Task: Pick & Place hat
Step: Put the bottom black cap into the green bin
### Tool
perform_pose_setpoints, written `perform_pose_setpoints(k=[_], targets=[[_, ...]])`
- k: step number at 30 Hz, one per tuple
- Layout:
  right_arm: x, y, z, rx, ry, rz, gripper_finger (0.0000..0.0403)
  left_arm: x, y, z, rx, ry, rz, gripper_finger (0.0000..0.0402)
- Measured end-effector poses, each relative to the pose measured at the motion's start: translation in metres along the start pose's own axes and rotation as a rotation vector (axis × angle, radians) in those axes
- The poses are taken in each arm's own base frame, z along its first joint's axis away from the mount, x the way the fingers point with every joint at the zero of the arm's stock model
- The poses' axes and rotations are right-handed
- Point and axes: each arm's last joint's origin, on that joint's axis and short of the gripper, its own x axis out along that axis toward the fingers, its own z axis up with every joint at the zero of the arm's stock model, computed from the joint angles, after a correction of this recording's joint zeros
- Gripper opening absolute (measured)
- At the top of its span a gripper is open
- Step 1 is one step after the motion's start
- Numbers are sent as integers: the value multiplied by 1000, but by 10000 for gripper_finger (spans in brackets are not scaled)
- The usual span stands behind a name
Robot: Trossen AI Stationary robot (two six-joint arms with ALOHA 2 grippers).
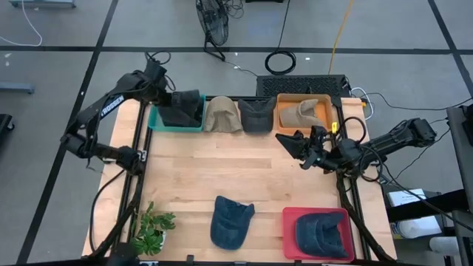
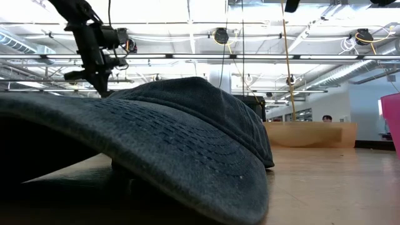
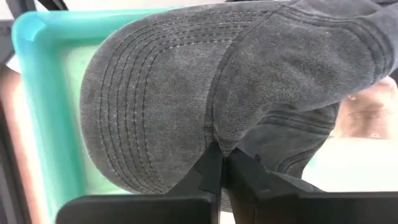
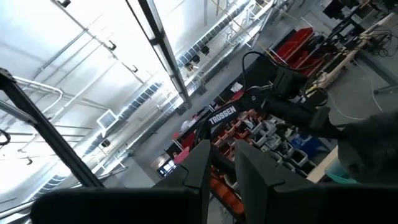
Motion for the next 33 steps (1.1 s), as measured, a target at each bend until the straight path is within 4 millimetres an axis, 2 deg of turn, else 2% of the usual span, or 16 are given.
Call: perform_pose_setpoints(k=[5,9,16,21,27,33], targets=[[0,0,0,2,0,0,54,7,6,4,-16,25,20,5],[0,0,0,3,0,0,54,5,13,6,3,17,24,16],[0,0,0,-3,-2,-7,54,2,25,10,17,43,-91,6],[0,-2,1,-26,-30,-55,54,2,26,11,-2,39,-94,19],[0,-2,1,-26,-29,-53,54,2,26,9,-28,54,-96,6],[0,-2,1,-25,-29,-52,54,3,25,11,-108,35,-74,17]])
